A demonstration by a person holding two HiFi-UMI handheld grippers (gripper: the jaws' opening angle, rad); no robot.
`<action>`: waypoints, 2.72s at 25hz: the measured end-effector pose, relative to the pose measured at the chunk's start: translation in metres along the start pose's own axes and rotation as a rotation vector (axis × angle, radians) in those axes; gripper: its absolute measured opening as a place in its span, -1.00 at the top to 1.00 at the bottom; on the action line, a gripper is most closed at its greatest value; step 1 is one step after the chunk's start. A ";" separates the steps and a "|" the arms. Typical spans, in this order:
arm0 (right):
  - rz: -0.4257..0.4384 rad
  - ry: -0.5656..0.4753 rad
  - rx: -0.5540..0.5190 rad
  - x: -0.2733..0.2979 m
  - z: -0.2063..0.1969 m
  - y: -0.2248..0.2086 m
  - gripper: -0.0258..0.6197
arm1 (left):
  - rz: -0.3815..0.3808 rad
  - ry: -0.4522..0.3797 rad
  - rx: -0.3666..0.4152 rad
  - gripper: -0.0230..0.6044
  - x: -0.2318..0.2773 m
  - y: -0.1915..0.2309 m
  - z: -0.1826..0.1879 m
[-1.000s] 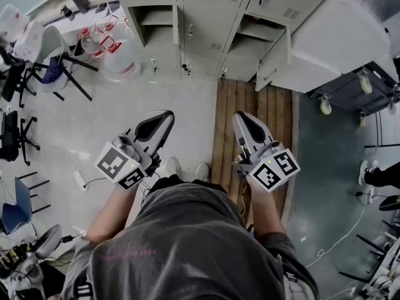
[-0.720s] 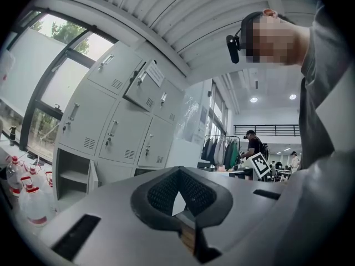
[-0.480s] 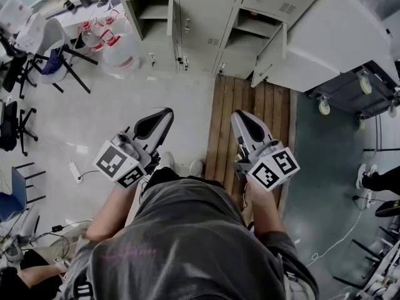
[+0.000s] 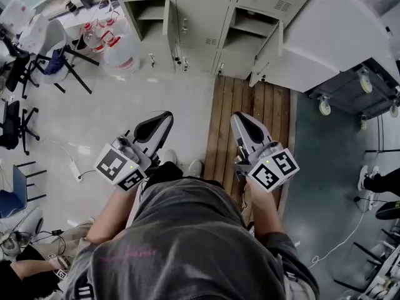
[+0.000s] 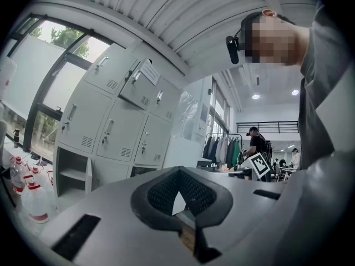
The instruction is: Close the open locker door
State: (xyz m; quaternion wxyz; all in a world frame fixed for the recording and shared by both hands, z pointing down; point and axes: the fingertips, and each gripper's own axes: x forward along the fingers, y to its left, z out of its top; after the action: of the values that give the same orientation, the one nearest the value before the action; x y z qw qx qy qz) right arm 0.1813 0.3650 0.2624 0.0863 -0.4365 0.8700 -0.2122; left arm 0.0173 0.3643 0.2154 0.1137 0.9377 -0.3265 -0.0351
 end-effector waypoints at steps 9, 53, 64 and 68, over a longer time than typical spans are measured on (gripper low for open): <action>-0.002 0.003 0.010 0.001 0.004 -0.011 0.85 | 0.003 0.002 0.003 0.88 0.011 0.000 0.004; -0.119 0.052 0.040 0.253 0.028 -0.093 0.85 | -0.102 0.060 -0.078 0.88 0.120 0.264 0.033; -0.194 0.030 0.026 0.304 0.040 -0.101 0.85 | -0.177 0.065 -0.085 0.88 0.141 0.321 0.048; -0.217 0.025 0.023 0.311 0.040 -0.100 0.85 | -0.204 0.067 -0.082 0.88 0.145 0.331 0.050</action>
State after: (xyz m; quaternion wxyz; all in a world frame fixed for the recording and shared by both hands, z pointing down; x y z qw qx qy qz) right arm 0.0794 0.0530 0.2817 0.0570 -0.5246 0.8161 -0.2357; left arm -0.0761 0.0133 0.2457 0.1587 0.9612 -0.2238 -0.0287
